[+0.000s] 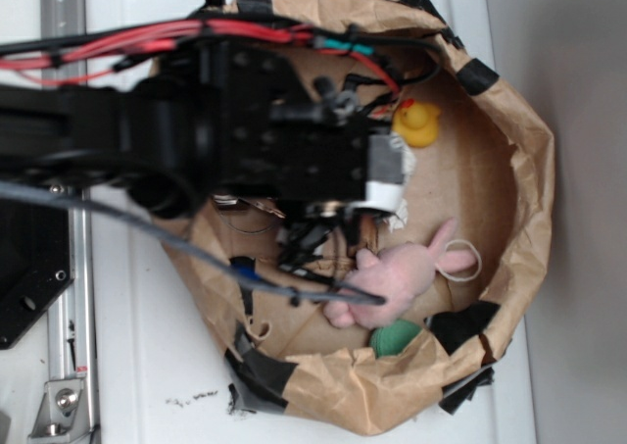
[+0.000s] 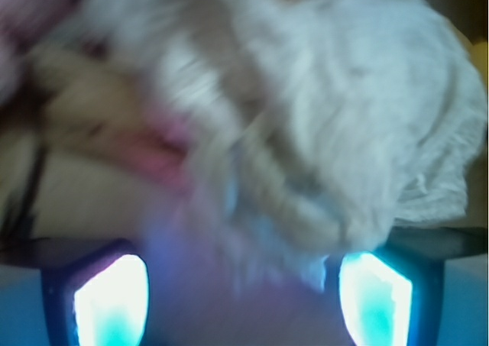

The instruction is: Grab the white paper.

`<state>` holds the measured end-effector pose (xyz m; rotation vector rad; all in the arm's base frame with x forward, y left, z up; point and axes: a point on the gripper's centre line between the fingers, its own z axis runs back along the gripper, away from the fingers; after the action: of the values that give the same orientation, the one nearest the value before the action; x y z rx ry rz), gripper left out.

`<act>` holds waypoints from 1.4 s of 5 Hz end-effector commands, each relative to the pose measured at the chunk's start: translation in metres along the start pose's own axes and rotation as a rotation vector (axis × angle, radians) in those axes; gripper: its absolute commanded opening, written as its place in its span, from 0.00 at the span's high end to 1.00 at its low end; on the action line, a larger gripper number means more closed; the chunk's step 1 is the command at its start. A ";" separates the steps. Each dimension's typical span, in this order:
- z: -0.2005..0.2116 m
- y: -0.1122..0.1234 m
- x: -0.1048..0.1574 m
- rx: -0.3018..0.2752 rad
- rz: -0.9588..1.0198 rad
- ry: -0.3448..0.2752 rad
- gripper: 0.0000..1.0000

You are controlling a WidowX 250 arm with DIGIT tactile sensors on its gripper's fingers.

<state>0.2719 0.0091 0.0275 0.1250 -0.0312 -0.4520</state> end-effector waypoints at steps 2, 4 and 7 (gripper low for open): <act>0.054 0.035 0.004 -0.005 0.025 -0.081 0.00; 0.087 0.045 0.000 -0.065 0.019 -0.194 0.00; 0.022 0.022 0.051 -0.102 -0.192 -0.266 0.00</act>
<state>0.3172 0.0113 0.0441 -0.0472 -0.2140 -0.5844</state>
